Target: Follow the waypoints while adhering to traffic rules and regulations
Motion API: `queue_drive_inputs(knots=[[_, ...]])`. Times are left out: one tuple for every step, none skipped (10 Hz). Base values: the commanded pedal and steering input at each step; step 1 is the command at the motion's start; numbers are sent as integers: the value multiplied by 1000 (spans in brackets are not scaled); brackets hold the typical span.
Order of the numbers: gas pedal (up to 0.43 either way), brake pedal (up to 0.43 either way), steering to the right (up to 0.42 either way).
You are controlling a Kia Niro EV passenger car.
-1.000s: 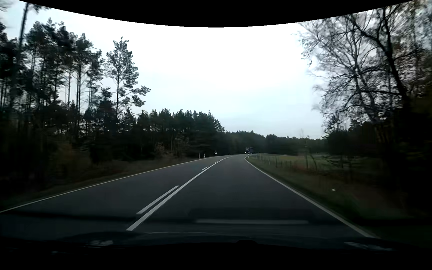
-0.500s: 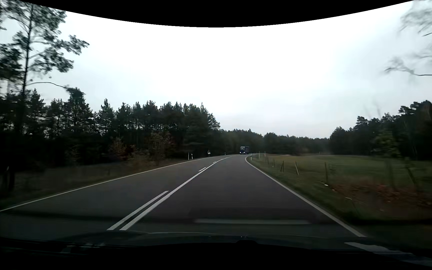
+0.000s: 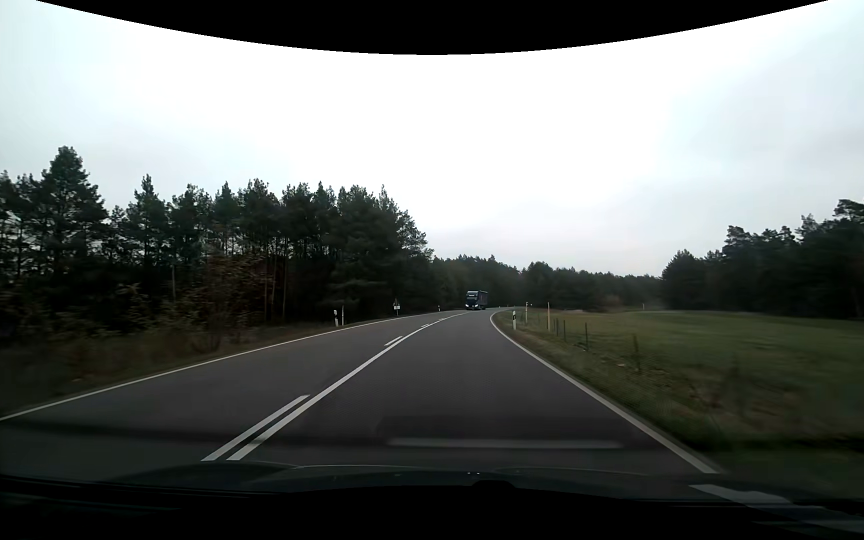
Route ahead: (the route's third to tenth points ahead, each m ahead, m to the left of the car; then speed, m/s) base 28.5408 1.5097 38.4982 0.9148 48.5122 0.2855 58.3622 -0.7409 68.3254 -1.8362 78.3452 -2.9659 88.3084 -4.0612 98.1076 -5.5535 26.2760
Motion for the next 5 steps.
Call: queue_drive_inputs(knots=[[390, 0, 11], [390, 0, 10], [390, 0, 9], [390, 0, 9], [390, 0, 9]])
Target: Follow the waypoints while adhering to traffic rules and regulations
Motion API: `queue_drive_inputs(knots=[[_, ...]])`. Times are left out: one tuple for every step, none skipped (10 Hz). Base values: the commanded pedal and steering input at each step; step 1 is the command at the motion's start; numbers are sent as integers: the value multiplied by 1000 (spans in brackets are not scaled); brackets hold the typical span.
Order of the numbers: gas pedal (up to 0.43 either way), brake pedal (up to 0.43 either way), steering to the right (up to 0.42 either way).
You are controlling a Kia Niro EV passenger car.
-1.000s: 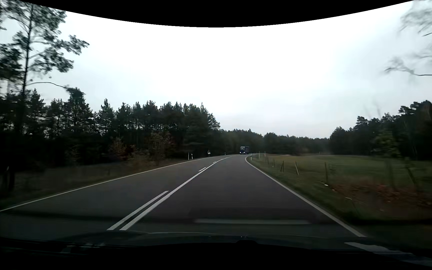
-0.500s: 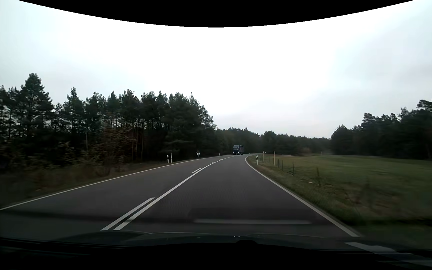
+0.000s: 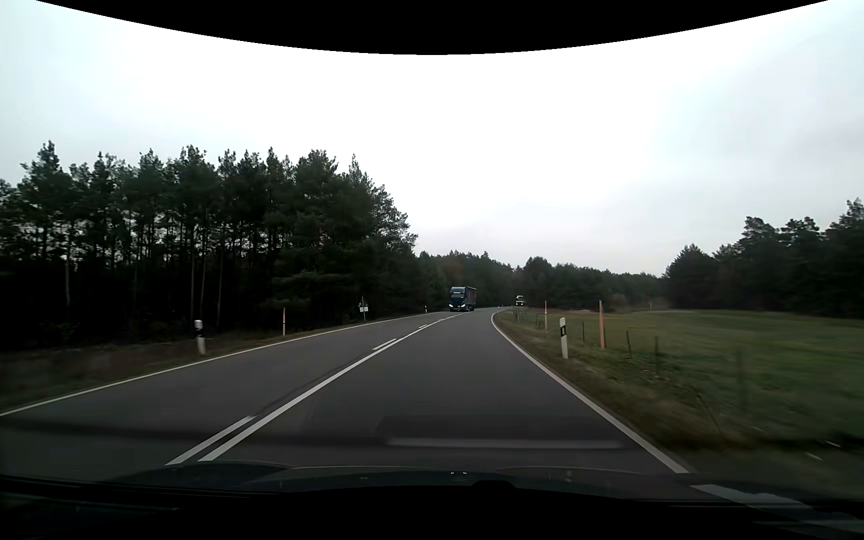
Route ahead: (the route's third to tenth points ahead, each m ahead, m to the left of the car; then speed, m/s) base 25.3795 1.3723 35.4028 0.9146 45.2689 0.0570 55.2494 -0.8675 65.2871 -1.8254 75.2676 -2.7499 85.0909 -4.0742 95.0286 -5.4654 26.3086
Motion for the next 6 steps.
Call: queue_drive_inputs(knots=[[390, 0, 9], [390, 0, 10], [390, 0, 10], [390, 0, 10], [390, 0, 11], [390, 0, 11]])
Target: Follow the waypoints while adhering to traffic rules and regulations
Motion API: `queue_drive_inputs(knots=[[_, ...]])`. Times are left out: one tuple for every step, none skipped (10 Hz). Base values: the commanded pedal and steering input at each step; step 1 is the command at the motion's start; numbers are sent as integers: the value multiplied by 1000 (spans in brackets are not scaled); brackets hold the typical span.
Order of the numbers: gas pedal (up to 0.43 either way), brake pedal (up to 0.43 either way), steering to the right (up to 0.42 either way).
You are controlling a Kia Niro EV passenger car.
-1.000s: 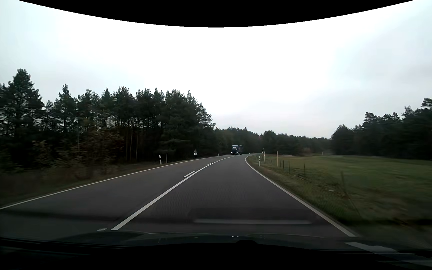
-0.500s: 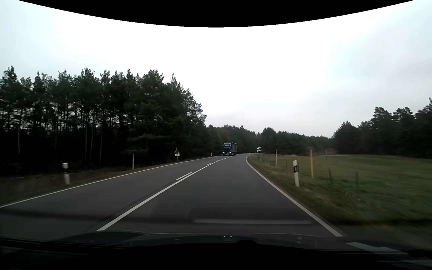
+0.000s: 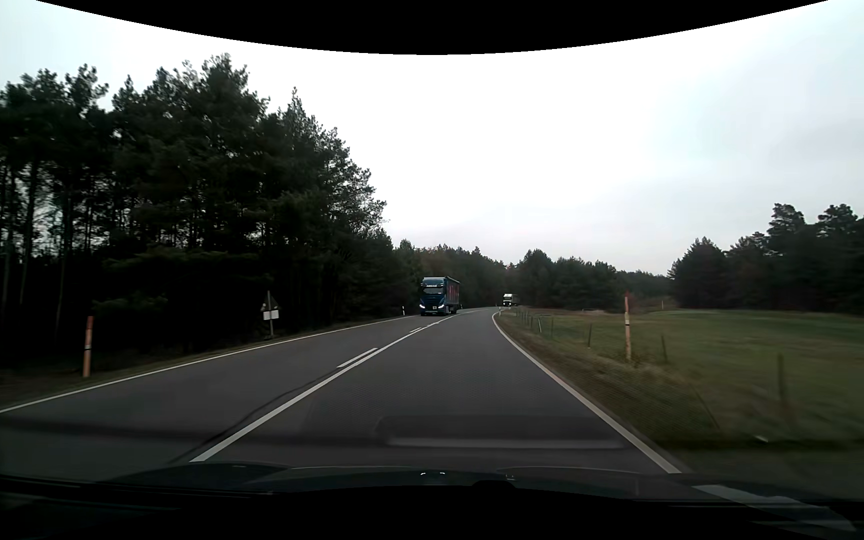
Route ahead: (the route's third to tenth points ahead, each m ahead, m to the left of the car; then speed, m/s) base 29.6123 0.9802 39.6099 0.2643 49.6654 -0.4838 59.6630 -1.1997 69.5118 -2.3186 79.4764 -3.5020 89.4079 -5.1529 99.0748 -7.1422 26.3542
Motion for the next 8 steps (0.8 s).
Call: queue_drive_inputs(knots=[[390, 0, 11], [390, 0, 11], [390, 0, 11], [390, 0, 11], [390, 0, 11], [390, 0, 12], [390, 0, 11], [390, 0, 11]])
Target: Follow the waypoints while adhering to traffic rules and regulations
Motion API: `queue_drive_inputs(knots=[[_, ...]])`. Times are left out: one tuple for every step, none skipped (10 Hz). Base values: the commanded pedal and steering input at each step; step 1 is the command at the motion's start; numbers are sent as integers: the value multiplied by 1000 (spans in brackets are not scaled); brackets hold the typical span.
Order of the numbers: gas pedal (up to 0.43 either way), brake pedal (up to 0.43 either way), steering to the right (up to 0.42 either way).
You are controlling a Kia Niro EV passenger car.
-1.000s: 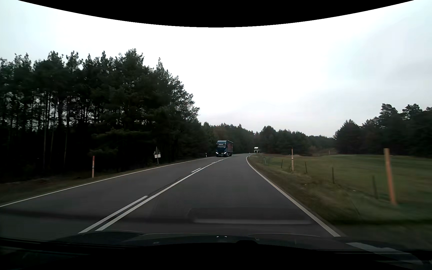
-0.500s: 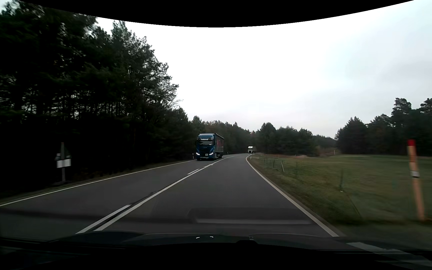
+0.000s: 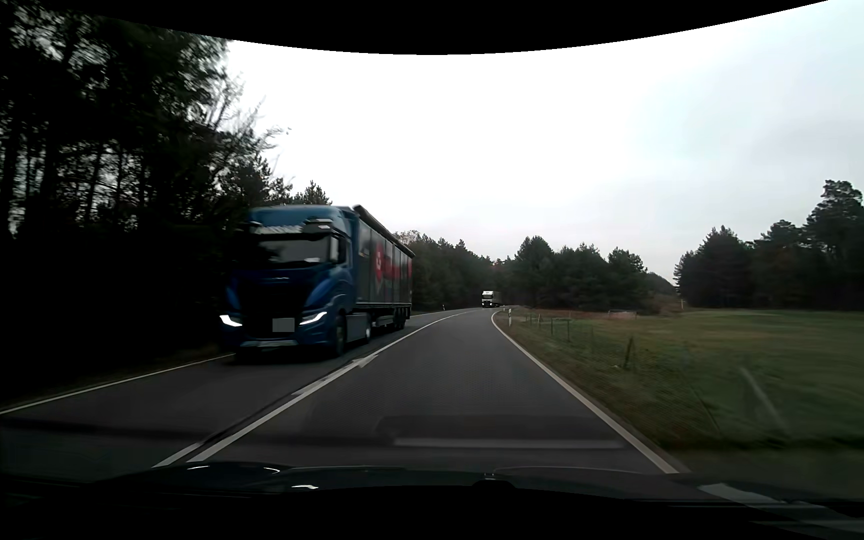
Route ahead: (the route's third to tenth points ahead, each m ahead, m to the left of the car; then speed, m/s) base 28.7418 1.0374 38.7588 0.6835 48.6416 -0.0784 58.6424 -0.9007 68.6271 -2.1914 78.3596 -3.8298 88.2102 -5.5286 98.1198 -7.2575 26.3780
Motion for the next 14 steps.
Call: queue_drive_inputs(knots=[[390, 0, 11], [390, 0, 11], [390, 0, 11], [390, 0, 11], [390, 0, 11], [390, 0, 11], [390, 0, 11], [390, 0, 11], [390, 0, 11], [390, 0, 11], [390, 0, 11], [390, 0, 11], [390, 0, 11], [390, 0, 11]])
